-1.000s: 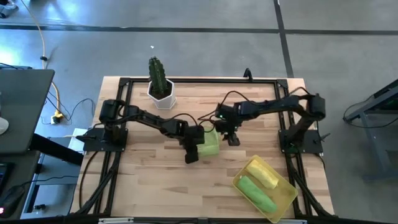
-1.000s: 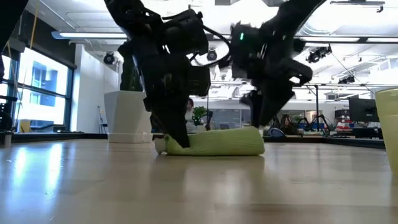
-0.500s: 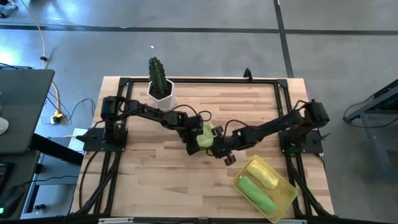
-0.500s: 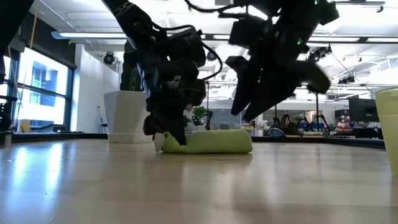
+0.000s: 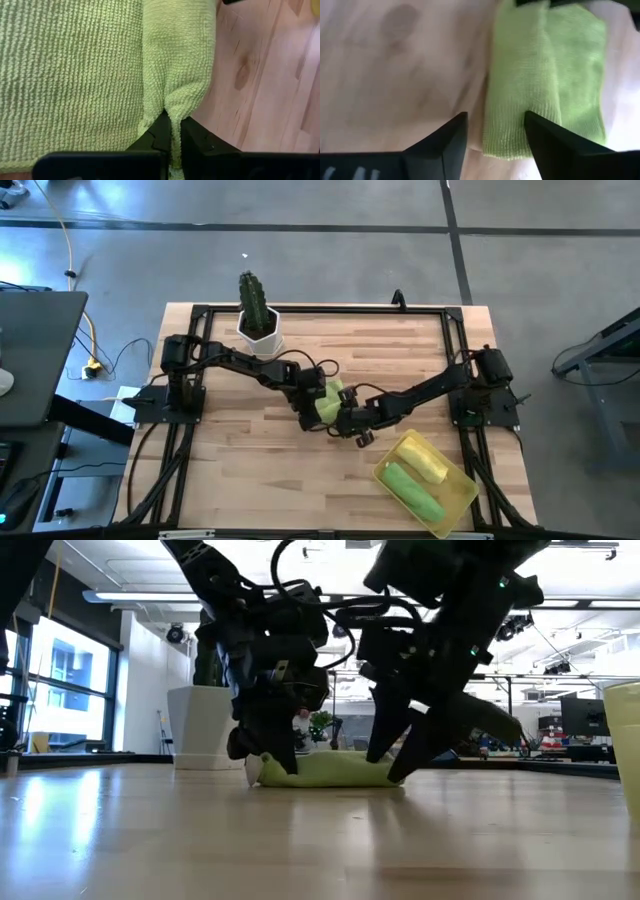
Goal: Roll microfiber towels into tight, uniform cylinder then place into a basket
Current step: Roll the light green towel
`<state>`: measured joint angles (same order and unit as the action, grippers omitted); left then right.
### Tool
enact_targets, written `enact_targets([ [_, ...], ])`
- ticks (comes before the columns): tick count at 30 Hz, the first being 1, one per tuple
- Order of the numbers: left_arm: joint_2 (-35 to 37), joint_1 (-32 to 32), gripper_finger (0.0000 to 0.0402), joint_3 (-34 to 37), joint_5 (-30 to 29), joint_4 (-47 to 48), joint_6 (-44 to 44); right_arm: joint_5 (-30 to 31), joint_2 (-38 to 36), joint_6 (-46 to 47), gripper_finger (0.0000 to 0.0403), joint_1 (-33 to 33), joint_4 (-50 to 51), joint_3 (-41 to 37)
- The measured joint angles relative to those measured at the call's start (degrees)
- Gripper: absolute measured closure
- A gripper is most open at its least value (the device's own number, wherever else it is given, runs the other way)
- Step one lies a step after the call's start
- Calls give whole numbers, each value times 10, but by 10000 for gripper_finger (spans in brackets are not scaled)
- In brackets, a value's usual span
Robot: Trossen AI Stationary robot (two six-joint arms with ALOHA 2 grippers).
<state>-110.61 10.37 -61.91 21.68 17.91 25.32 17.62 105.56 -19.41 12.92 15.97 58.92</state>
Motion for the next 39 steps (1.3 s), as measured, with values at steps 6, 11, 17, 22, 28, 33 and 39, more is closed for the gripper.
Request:
enact_targets([
  [6,0,2,391,0,0,-1,-4,49,-1,29,185,16,20,10],
  [11,-1,2,391,1,1,-3,-4,63,-1,27,183,19,21,10],
  [17,-1,2,391,1,5,-9,-4,37,20,29,183,2,11,10],
  [22,-2,2,391,1,5,-10,-3,43,39,32,186,0,11,13],
  [28,-5,-3,382,3,75,-17,29,11,41,92,259,-8,27,12],
  [33,-5,-14,366,3,87,-27,49,-30,41,135,378,-18,31,12],
  [39,0,-14,353,2,62,-18,11,-103,40,140,390,-29,33,12],
])
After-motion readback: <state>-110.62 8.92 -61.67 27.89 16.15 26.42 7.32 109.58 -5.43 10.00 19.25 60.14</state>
